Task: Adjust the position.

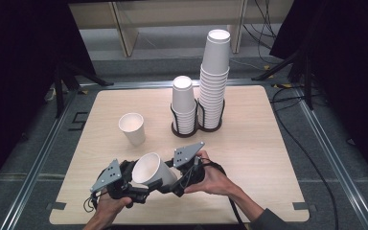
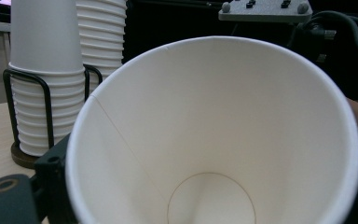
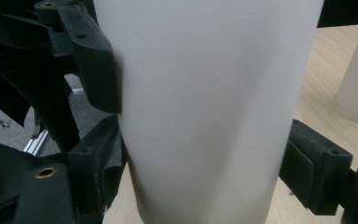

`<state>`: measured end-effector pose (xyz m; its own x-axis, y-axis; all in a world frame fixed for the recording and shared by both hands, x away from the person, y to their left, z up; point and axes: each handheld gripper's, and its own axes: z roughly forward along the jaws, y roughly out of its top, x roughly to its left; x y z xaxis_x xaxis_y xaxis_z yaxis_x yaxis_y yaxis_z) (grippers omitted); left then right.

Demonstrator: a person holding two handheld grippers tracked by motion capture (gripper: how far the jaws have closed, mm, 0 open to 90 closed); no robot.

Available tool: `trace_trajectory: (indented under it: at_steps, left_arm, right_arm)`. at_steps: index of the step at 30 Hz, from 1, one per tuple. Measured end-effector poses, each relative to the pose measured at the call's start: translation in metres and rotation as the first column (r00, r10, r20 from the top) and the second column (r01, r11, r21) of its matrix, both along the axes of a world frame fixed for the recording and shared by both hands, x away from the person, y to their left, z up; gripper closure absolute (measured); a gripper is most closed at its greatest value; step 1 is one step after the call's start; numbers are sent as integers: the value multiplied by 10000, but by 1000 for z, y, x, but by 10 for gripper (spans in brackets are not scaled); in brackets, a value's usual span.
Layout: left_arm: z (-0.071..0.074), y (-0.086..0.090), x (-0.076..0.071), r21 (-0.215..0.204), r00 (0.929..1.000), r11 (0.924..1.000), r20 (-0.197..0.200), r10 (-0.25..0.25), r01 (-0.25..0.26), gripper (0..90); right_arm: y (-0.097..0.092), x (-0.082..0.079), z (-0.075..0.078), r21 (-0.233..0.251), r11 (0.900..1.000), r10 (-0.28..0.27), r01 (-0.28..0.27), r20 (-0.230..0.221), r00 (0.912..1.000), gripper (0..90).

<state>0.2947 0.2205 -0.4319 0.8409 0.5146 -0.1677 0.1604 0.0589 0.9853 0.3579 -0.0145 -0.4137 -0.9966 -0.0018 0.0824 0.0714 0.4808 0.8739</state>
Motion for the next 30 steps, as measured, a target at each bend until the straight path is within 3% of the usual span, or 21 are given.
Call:
trace_trajectory:
  at_steps: [2, 9, 13, 16, 18, 19, 20, 21, 26, 27, 28, 29, 30]
  left_arm:
    - [0, 0, 0, 0, 9999, 9999, -30, -126, 126, 125]
    - [0, -1, 0, 305, 10000, 9995, 46, 0, -1, 161]
    - [0, 4, 2, 400, 9990, 9982, 89, 449, -453, 164]
    - [0, 9, 6, 668, 9952, 9931, 211, 955, -967, 166]
    - [0, 13, 7, 1088, 9891, 9831, 248, 1451, -1469, 166]
    - [0, 16, 9, 1402, 9847, 9747, 339, 1710, -1740, 166]
    - [0, 17, 10, 1510, 9803, 9687, 442, 1925, -1970, 165]
    - [1, 20, 14, 1662, 9769, 9635, 752, 2001, -2101, 165]
    - [-1, 28, 18, 2211, 9562, 9302, 659, 2853, -2928, 163]
    - [-3, 28, 21, 2113, 9525, 9288, 726, 2956, -3044, 163]
    - [-2, 31, 21, 2367, 9476, 9178, 583, 3140, -3187, 163]
    - [-2, 32, 22, 2413, 9446, 9135, 613, 3224, -3275, 162]
    - [-3, 34, 23, 2495, 9380, 9046, 650, 3406, -3457, 162]
  right_arm:
    - [0, 0, -1, 39, 10000, 27, -26, -267, 9996, 225]
    - [-1, 2, -3, -141, 9999, -47, 43, -228, 9997, 208]
    - [-5, 4, -5, -357, 9985, -433, 423, -271, 9987, 191]
    - [-13, 9, -4, -507, 9950, -873, 862, -184, 9960, 191]
    - [-19, 12, -4, -664, 9917, -1090, 1100, 178, 9939, 195]
    - [-21, 11, -5, -806, 9892, -1230, 1225, -17, 9924, 201]
    - [-24, 12, -6, -1052, 9845, -1387, 1403, 231, 9901, 200]
    - [-27, 12, -7, -1270, 9792, -1538, 1581, 425, 9872, 200]
    - [-39, 13, -12, -1622, 9656, -1961, 2034, 597, 9788, 215]
    - [-42, 14, -12, -1664, 9630, -2042, 2122, 640, 9768, 215]
    - [-44, 14, -12, -1671, 9596, -2183, 2264, 657, 9737, 215]
    - [-47, 15, -12, -1665, 9559, -2336, 2420, 682, 9699, 215]
    - [-49, 16, -13, -1642, 9526, -2485, 2563, 670, 9663, 213]
